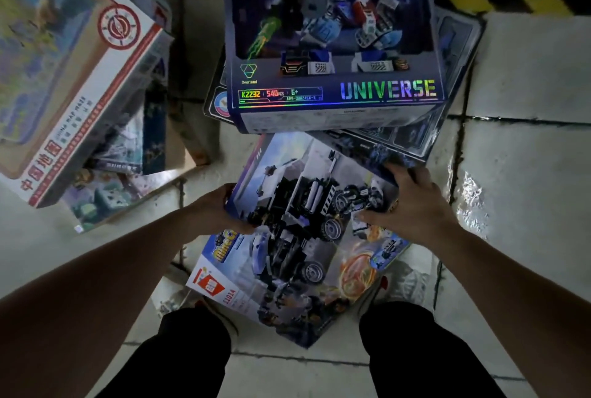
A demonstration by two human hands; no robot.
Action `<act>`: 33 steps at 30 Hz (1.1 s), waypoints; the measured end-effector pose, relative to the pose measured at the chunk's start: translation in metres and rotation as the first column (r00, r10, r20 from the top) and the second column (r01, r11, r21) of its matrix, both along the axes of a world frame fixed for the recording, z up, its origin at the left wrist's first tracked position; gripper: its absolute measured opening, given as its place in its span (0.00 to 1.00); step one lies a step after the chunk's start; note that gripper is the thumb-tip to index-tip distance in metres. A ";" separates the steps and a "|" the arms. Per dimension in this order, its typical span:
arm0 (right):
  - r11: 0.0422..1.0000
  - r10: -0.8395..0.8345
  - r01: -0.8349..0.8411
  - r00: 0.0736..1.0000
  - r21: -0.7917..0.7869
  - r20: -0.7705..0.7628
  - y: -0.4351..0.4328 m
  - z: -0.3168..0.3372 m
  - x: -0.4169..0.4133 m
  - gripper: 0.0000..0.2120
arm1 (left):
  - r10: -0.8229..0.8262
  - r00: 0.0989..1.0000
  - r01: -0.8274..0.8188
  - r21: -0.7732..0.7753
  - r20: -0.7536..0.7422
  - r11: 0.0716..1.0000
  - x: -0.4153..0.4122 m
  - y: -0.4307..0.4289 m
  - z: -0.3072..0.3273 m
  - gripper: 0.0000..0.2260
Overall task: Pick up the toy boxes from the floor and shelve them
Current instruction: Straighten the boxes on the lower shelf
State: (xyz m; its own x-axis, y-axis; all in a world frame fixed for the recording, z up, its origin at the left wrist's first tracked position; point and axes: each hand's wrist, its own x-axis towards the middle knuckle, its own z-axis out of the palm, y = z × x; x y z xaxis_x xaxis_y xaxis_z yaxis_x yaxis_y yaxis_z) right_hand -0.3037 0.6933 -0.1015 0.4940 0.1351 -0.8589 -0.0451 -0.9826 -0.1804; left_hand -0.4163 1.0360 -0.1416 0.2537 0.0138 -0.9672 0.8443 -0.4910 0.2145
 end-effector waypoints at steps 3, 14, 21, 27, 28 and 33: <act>1.000 0.024 -0.024 1.000 0.001 -0.012 -0.004 0.000 -0.003 0.59 | -0.038 0.999 0.037 -0.040 -0.031 0.999 -0.012 0.007 -0.011 0.46; 0.993 0.119 -0.118 0.981 0.019 -0.151 -0.012 0.047 -0.022 0.64 | -0.065 0.996 0.068 -0.036 0.067 0.997 -0.047 -0.007 0.047 0.40; 0.992 0.086 -0.082 0.995 0.095 -0.041 -0.012 0.110 -0.005 0.53 | -0.137 0.963 0.130 0.048 0.233 0.990 -0.023 0.007 0.116 0.41; 0.972 -0.060 0.045 0.997 0.232 0.056 0.000 0.206 0.024 0.44 | -0.185 0.914 0.155 0.111 0.361 0.982 0.030 0.023 0.212 0.46; 0.965 -0.080 0.059 0.994 0.256 0.072 0.003 0.224 0.028 0.43 | -0.198 0.905 0.163 0.123 0.377 0.979 0.038 0.026 0.231 0.47; 0.912 -0.210 0.158 0.973 0.378 0.100 0.012 0.315 0.053 0.43 | -0.275 0.843 0.204 0.200 0.461 0.958 0.079 0.041 0.337 0.47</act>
State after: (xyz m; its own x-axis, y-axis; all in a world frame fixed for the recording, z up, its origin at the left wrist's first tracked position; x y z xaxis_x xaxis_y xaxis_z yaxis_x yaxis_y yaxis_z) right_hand -0.2507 0.7057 0.2132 0.6481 0.3223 -0.6899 -0.1680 -0.8232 -0.5424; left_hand -0.3372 1.0768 0.1957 0.6977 0.0159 -0.7163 0.5056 -0.7193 0.4765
